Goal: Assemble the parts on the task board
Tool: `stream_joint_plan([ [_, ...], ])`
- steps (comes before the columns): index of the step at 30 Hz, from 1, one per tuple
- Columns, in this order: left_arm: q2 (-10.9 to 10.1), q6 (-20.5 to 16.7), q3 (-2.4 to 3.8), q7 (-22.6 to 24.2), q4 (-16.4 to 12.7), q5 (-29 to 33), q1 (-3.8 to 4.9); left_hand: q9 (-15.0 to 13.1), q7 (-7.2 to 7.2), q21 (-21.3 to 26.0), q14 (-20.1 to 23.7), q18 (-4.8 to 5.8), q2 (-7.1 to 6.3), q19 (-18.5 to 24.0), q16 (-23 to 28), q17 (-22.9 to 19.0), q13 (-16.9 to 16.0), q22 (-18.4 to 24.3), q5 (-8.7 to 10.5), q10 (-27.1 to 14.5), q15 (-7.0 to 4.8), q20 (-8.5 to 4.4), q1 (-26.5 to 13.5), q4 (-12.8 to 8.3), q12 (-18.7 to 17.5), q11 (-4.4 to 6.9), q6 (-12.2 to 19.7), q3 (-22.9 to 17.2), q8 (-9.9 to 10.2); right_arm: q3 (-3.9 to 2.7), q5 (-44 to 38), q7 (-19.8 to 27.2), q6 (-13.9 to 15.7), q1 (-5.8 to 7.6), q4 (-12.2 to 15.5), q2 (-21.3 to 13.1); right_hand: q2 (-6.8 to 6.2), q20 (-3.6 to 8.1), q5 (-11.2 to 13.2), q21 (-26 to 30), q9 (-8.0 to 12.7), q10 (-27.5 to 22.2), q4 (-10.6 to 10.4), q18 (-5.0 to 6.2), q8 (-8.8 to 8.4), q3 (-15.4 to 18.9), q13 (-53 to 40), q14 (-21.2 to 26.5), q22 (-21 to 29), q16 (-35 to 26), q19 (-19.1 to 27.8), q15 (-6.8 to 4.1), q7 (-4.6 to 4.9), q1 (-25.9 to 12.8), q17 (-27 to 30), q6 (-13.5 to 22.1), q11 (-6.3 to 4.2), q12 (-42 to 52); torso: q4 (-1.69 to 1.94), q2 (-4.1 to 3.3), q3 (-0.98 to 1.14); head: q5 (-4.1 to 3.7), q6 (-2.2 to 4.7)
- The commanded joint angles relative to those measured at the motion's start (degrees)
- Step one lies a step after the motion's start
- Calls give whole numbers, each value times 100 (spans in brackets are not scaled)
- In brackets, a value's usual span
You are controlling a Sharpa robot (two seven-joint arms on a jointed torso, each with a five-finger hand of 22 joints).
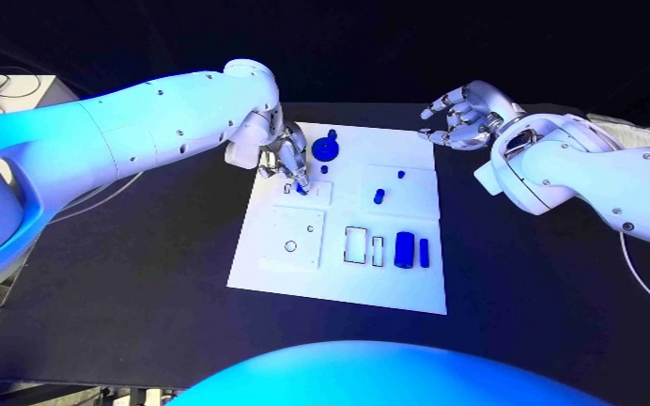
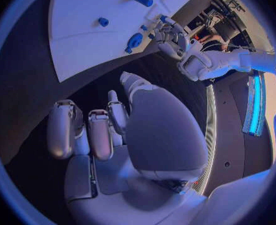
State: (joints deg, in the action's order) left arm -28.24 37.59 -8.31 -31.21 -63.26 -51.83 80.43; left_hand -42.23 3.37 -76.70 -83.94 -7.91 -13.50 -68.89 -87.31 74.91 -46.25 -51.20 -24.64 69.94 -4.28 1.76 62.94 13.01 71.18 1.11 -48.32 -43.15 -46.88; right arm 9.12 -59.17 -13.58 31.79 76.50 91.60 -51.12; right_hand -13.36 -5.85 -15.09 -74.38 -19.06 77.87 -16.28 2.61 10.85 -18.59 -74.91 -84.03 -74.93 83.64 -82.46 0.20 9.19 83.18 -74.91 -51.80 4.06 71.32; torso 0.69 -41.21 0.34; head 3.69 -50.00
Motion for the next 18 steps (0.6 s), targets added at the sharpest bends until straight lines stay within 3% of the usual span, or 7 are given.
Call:
stream_joint_plan([
  [1, 19, 78, -4, -4, 5, -11, -8, -6, -6, -17, -401, 65, 61, -17, -26, 695, 2, -3, -23, -36, -22, 11, -17, -1399, -15, -3, -46, -1360, -9, -1, -24, 31, -60, -4, 6, 3, -4, 2, -19, 31, -6, -24, 13, 104, 38, -35, -55, -314, -636, -34, 28, -38, -7, -41, -570, 40, 1, -14, 3, 5, 1, -6, 0],
  [18, 29, 9, -11, -2, 29, -30, -20, -7, -3, -16, -401, 65, 69, -10, -26, 696, -11, 0, -23, -31, -18, 13, -17, -1409, -12, -7, -49, -1348, 0, -1, -24, 31, -59, -4, 19, -9, -4, 2, -19, 31, -6, -24, 13, 104, 38, -35, -55, -314, -636, -34, 28, -38, -7, -41, -570, 40, 1, -14, 6, 3, 6, -14, 0],
])
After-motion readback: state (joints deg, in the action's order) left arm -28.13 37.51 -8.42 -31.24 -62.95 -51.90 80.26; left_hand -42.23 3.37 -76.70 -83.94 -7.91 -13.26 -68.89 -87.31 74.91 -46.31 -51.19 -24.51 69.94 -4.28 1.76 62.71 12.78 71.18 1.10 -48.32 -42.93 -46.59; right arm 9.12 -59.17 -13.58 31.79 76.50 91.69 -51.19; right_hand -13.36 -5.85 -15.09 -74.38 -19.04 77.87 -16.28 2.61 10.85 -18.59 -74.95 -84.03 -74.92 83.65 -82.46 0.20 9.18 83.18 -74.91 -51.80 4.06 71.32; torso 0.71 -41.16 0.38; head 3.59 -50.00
